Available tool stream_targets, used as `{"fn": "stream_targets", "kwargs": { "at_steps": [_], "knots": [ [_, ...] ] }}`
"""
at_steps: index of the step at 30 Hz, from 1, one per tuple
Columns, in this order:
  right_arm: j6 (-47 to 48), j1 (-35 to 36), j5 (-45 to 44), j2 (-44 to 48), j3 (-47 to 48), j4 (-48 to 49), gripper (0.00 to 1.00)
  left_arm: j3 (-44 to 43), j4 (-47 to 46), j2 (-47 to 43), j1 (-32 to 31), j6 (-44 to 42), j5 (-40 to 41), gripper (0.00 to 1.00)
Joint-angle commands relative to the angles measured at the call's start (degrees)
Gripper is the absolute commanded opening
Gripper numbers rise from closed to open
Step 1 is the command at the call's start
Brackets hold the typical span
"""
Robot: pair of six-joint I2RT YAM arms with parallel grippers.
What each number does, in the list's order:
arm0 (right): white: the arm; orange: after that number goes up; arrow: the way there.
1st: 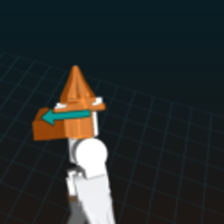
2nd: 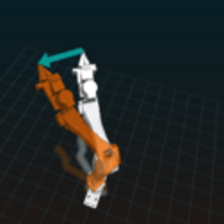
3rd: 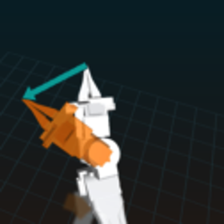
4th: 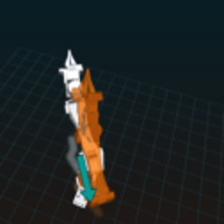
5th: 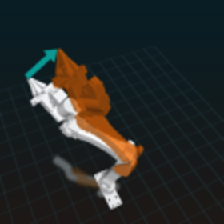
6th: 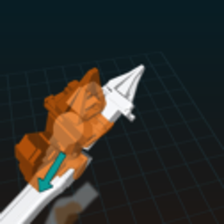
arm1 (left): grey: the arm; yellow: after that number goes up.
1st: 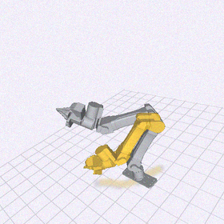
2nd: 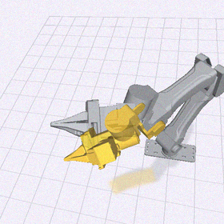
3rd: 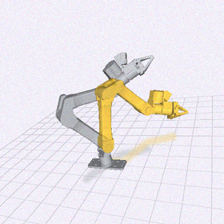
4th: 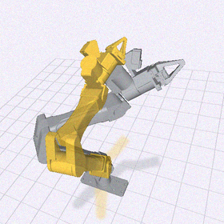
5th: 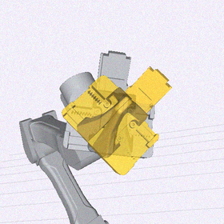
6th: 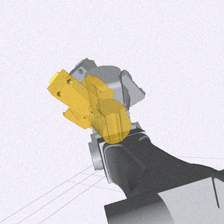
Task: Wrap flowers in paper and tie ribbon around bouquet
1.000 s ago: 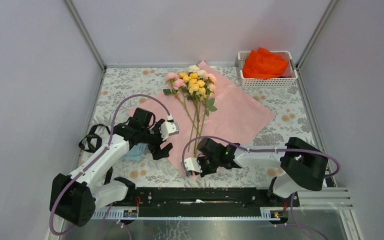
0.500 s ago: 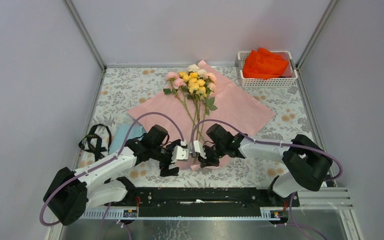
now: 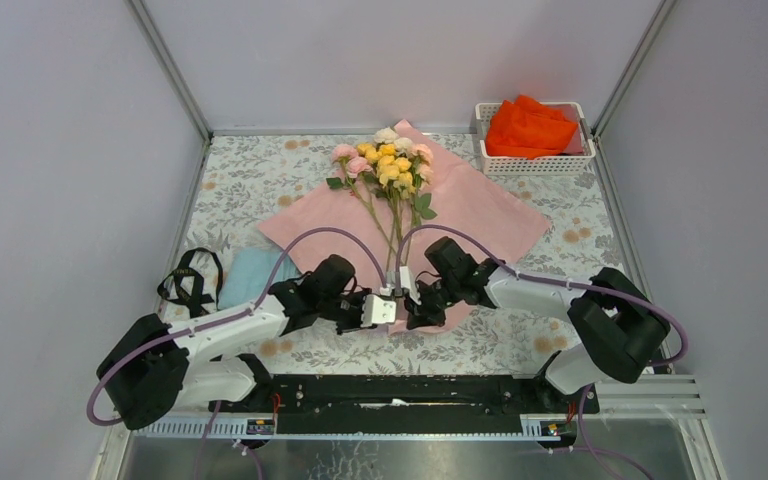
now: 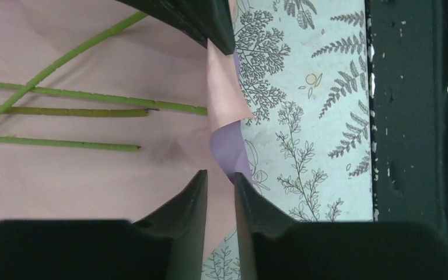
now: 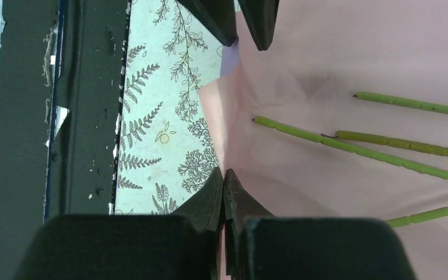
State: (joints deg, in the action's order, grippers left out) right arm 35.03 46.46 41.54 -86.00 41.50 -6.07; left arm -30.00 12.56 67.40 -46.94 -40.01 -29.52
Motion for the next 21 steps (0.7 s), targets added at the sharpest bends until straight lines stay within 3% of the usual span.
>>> {"fn": "stream_targets", "kwargs": {
  "at_steps": [1, 4, 12, 15, 18, 20, 21],
  "knots": [
    [-1.9, 0.3, 3.6, 2.8, 2.3, 4.3, 0.04, -2.7, -1.6, 3.0, -1.6, 1.8, 0.4, 0.19],
    [-3.8, -1.0, 4.9, 4.6, 1.7, 5.4, 0.08, -3.6, 0.2, 2.6, -1.6, 2.6, -1.8, 0.0],
    [-5.5, -2.8, 5.6, 5.2, 0.5, 8.3, 0.07, -4.5, 1.1, 0.8, 1.3, 5.1, -8.2, 0.0],
    [-5.4, -3.1, 5.2, 4.9, 0.4, 8.0, 0.05, -5.5, 2.0, 0.5, 6.8, 3.9, -11.3, 0.24],
    [-5.1, -4.2, 4.8, 4.3, 0.5, 7.7, 0.04, -7.4, 7.1, 0.6, 12.1, -2.9, -16.2, 0.6],
    [-4.9, -5.0, 5.0, 3.6, 0.8, 7.4, 0.03, -6.7, 7.8, 0.6, 12.4, -5.2, -18.0, 0.79],
    [-4.9, -5.3, 5.2, 3.2, 0.9, 7.3, 0.03, -5.9, 7.4, 0.6, 12.0, -5.7, -18.9, 0.83]
  ]
}}
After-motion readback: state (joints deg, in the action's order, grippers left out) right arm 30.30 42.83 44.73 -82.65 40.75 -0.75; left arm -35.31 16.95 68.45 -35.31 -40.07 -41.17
